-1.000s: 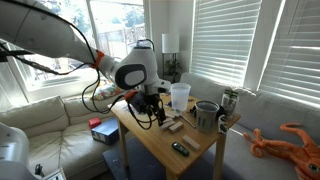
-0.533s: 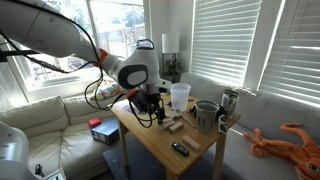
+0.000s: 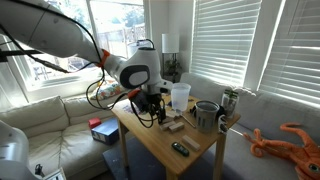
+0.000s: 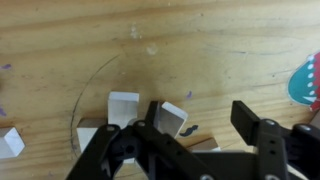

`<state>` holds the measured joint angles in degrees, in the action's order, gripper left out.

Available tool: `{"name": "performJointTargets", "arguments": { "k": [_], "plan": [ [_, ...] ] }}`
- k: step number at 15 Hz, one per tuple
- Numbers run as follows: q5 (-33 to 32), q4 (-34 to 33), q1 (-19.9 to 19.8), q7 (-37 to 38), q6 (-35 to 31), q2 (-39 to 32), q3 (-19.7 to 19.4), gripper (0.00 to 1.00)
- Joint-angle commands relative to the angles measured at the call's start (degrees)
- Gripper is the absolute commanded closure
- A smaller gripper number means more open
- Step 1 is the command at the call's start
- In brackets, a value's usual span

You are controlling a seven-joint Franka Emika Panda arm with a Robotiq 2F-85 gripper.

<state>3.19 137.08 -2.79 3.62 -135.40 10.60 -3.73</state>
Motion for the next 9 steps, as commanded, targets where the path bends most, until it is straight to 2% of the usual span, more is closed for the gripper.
{"name": "performJointTargets", "arguments": {
  "k": [1,5,6,8,9],
  "plan": [
    [0.5,-0.6,-0.4,-0.2,-0.1,-1.2,-0.1,0.1],
    [1.3,-0.6,-0.8,0.4,-1.6,-1.7,-0.5,0.13],
    [1.4,-0.6,-0.9,0.4,-1.7,-1.8,-0.5,0.19],
    [1.5,-0.5,-1.2,0.6,-1.9,-1.7,-0.6,0.36],
    [1.3,-0.5,-1.2,0.8,-2.0,-1.6,-0.7,0.37]
  ]
}}
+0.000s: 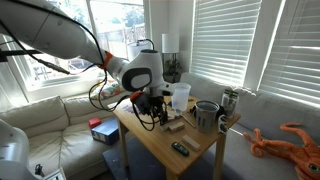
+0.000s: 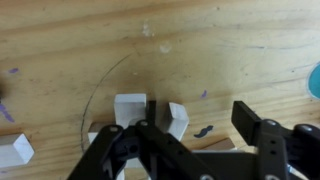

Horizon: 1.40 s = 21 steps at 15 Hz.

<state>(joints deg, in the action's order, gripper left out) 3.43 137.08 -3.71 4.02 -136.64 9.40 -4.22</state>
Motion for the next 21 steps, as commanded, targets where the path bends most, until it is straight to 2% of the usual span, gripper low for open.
{"name": "performJointTargets", "arguments": {
  "k": [1,6,7,9,11,15,21],
  "plan": [
    [0.9,-0.5,-0.4,0.6,-0.8,-0.2,-0.2,0.39],
    [-0.4,-0.6,-1.0,1.9,-0.8,0.3,-0.3,0.21],
    [-0.6,-0.6,-1.1,2.2,-0.8,0.5,-0.2,0.11],
    [-0.4,-0.8,-1.1,2.3,-1.0,0.7,-0.2,0.02],
    [-0.3,-1.3,-1.0,2.2,-1.3,0.9,-0.1,0.01],
    [0.0,-2.5,-0.4,1.7,-2.0,-0.8,0.3,0.07],
    [-0.3,-4.6,0.4,1.3,-2.3,-2.7,1.5,0.06]
  ]
}}
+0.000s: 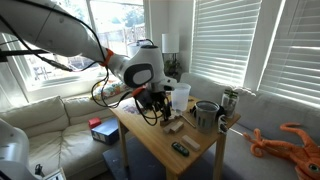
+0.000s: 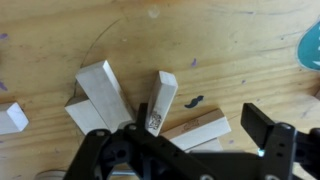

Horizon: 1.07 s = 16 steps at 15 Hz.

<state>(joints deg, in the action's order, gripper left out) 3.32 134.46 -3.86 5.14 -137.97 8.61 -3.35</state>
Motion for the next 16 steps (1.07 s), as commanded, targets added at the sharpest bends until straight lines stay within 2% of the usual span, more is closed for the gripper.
{"name": "performJointTargets", "arguments": {
  "k": [1,8,9,10,12,16],
  "plan": [
    [-0.1,-2.3,0.7,0.0,-1.1,-2.4,0.8,0.06],
    [0.2,-5.1,1.7,-0.6,-1.5,-5.4,1.5,0.06],
    [0.2,-5.4,1.8,-0.6,-1.5,-5.7,1.5,0.1],
    [0.3,-5.6,1.8,-0.7,-1.4,-5.9,1.5,0.32],
    [0.2,-5.9,2.0,-0.7,-1.1,-6.1,1.5,0.36],
    [-1.2,-6.2,1.7,1.1,1.3,-5.9,1.5,0.66]
  ]
}}
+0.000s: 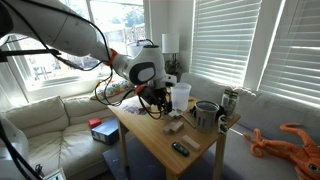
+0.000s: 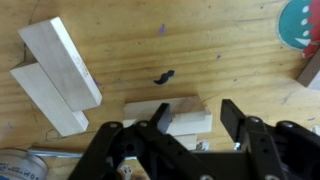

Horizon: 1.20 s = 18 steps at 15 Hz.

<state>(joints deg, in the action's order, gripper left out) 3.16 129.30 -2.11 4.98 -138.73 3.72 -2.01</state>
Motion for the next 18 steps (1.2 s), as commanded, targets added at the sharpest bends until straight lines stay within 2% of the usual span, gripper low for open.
{"name": "performJointTargets", "arguments": {
  "k": [1,2,3,5,10,16,18],
  "plan": [
    [-1.4,-0.9,-0.2,1.7,2.4,-0.9,0.1,0.72],
    [-1.6,-0.8,-0.2,1.9,2.7,-0.7,0.1,0.61],
    [-1.7,-0.7,-0.2,2.1,2.9,-0.5,0.1,0.35],
    [-1.7,-0.4,-0.4,3.8,2.6,0.2,0.0,0.33],
    [-1.6,0.6,-1.2,10.0,1.6,1.2,-0.5,0.02],
    [2.7,1.4,-1.2,10.1,1.9,0.7,-0.7,0.0],
    [1.5,2.1,-1.5,11.5,2.0,1.9,-0.7,0.0]
  ]
}}
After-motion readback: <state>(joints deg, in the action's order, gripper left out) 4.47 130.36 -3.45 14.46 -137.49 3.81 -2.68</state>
